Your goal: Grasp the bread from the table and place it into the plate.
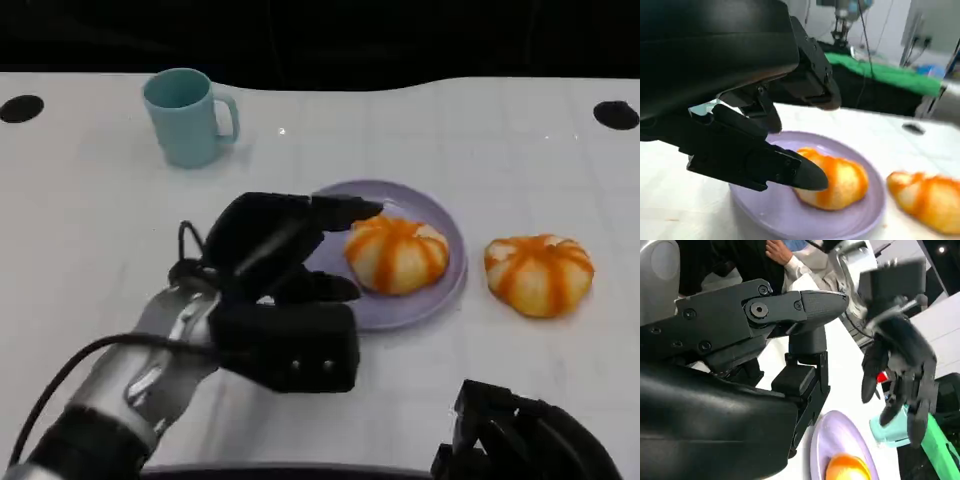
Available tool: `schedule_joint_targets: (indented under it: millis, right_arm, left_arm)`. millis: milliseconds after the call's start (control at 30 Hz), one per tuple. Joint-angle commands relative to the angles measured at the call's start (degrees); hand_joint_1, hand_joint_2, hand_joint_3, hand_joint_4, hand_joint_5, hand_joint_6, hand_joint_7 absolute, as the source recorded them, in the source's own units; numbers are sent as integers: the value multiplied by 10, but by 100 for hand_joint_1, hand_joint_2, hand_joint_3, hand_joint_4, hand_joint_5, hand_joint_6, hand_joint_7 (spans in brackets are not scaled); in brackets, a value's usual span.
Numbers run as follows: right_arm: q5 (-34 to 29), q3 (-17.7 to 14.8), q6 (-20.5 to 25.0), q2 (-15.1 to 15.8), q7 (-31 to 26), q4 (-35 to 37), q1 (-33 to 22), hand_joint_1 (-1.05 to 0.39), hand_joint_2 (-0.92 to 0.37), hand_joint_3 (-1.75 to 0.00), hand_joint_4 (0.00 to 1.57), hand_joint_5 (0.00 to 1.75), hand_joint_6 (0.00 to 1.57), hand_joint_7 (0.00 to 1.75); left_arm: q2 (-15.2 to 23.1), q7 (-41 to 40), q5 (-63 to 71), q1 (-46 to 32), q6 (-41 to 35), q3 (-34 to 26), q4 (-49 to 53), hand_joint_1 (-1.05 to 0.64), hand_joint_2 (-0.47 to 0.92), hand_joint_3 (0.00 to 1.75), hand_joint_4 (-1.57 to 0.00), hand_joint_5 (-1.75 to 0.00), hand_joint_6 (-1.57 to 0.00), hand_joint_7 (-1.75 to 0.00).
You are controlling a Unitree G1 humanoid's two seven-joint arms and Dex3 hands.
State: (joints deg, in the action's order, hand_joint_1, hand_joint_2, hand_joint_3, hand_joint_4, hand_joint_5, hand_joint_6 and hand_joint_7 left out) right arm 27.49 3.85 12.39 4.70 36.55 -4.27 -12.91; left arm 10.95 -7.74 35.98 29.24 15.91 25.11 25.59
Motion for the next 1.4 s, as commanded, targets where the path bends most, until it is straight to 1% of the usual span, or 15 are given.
schedule_joint_targets:
  millis: [33, 100, 133, 167, 200, 300, 433, 500, 700, 733, 900, 1033, 1167, 1300, 1400]
  right_arm:
    - [7, -7, 5, 4, -3, -11, -3, -71, -92, -25, 87, 159, 78, 138]
    - [9, -8, 7, 4, -3, -10, -2, -71, -92, -25, 87, 159, 77, 138]
    - [11, -8, 8, 4, -1, -9, -1, -71, -92, -25, 87, 159, 77, 139]
    - [11, -8, 8, 5, 0, -8, -1, -70, -92, -25, 87, 159, 77, 139]
    - [11, -8, 6, 5, 2, -7, 0, -70, -92, -25, 86, 159, 76, 139]
    - [10, -7, 5, 4, 4, -5, 1, -70, -92, -24, 86, 160, 76, 139]
    - [8, -6, 10, 5, -2, -11, -1, -71, -92, -23, 86, 159, 76, 138]
    - [9, -5, 14, 5, -4, -15, -3, -71, -92, -22, 86, 159, 76, 137]
    - [12, -6, 12, 5, 4, -12, -3, -70, -92, -23, 86, 159, 76, 136]
    - [12, -6, 12, 5, 5, -11, -2, -70, -92, -23, 86, 159, 76, 136]
    - [10, -6, 12, 7, 4, -15, -4, -70, -92, -23, 87, 158, 77, 137]
    - [11, -6, 14, 7, 3, -15, -4, -70, -92, -23, 87, 158, 77, 137]
    - [9, -6, 13, 6, 3, -10, 0, -70, -92, -22, 87, 158, 77, 137]
    - [2, -3, 7, 4, 0, -5, 5, -71, -92, -23, 88, 158, 77, 137]
    - [2, -3, 6, 1, 0, -2, 7, -71, -92, -23, 88, 159, 77, 137]
  left_arm:
    - [2, 0, -65, -56, 33, -44, -40, -51, 92, 8, -63, -128, -61, -72]
    - [1, 14, -94, -78, 44, -56, -60, -49, 92, 9, -61, -140, -47, -110]
    - [1, 23, -112, -92, 48, -62, -73, -48, 92, 8, -59, -150, -41, -131]
    - [0, 31, -127, -102, 52, -68, -83, -47, 92, 8, -57, -160, -36, -146]
    - [-1, 41, -146, -115, 58, -73, -93, -46, 92, 7, -57, -167, -34, -158]
    - [-7, 81, -212, -154, 67, -89, -129, -39, 92, 6, -57, -174, -33, -169]
    - [-15, 140, -302, -207, 64, -105, -177, -31, 92, 6, -59, -175, -35, -173]
    - [-23, 167, -355, -239, 48, -114, -202, -29, 92, 6, -60, -175, -35, -174]
    - [-40, 232, -468, -319, 3, -129, -266, -31, 92, 8, -56, -175, -37, -169]
    - [-43, 241, -484, -331, -1, -131, -273, -34, 91, 7, -57, -175, -38, -169]
    - [-57, 270, -531, -379, -21, -139, -293, -40, 88, 6, -61, -175, -42, -167]
    - [-56, 301, -557, -398, -37, -145, -296, -33, 88, 6, -58, -175, -42, -168]
    - [-65, 318, -583, -408, -61, -152, -291, -28, 87, 6, -59, -175, -43, -170]
    - [-61, 339, -598, -408, -88, -161, -285, -25, 87, 7, -60, -175, -44, -172]
    - [-59, 356, -608, -410, -105, -171, -282, -27, 86, 8, -59, -175, -42, -173]
